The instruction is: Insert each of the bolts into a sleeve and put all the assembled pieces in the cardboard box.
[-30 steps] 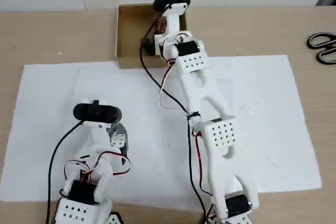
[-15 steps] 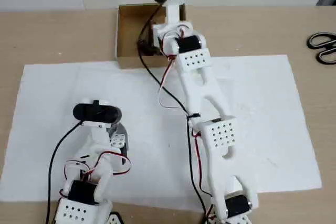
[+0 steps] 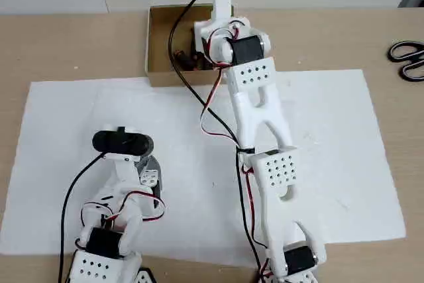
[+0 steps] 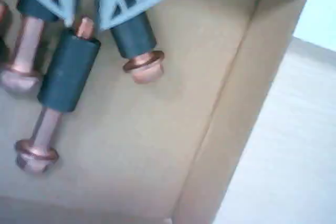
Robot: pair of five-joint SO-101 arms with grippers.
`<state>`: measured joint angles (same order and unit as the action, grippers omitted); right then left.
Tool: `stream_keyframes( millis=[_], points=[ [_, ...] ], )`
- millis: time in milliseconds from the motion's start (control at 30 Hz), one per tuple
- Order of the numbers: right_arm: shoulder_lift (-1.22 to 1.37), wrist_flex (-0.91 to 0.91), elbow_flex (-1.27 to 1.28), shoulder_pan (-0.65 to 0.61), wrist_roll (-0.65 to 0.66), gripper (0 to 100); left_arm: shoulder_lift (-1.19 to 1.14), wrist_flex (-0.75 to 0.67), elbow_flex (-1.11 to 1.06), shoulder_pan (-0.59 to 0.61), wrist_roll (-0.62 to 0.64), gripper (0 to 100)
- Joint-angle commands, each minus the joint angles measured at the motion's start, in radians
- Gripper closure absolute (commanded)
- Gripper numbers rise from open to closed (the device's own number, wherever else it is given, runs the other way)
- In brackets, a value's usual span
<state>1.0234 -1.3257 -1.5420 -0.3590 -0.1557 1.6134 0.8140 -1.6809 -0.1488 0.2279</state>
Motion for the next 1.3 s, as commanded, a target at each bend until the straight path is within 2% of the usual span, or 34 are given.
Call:
stream_keyframes(
  millis=[0, 333, 800, 1000, 1267],
  points=[
    [-0.062, -0.065, -0.098, 0.025, 0.005, 99.5, 0.009, 0.003, 0.050, 0.003, -0.006, 99],
    [-0.119, -0.406, -0.141, 0.074, -0.025, 99.5, 0.009, 0.003, 0.050, 0.003, -0.006, 99],
    [-0.378, -0.432, -0.115, 0.107, -0.023, 99.5, 0.009, 0.003, 0.050, 0.003, -0.006, 99],
    [-0.590, -0.429, 0.044, 0.111, -0.023, 99.5, 0.009, 0.003, 0.050, 0.003, -0.006, 99],
    [-0.885, -0.426, 0.436, 0.111, -0.028, 99.5, 0.009, 0.003, 0.050, 0.003, -0.006, 99]
  ],
)
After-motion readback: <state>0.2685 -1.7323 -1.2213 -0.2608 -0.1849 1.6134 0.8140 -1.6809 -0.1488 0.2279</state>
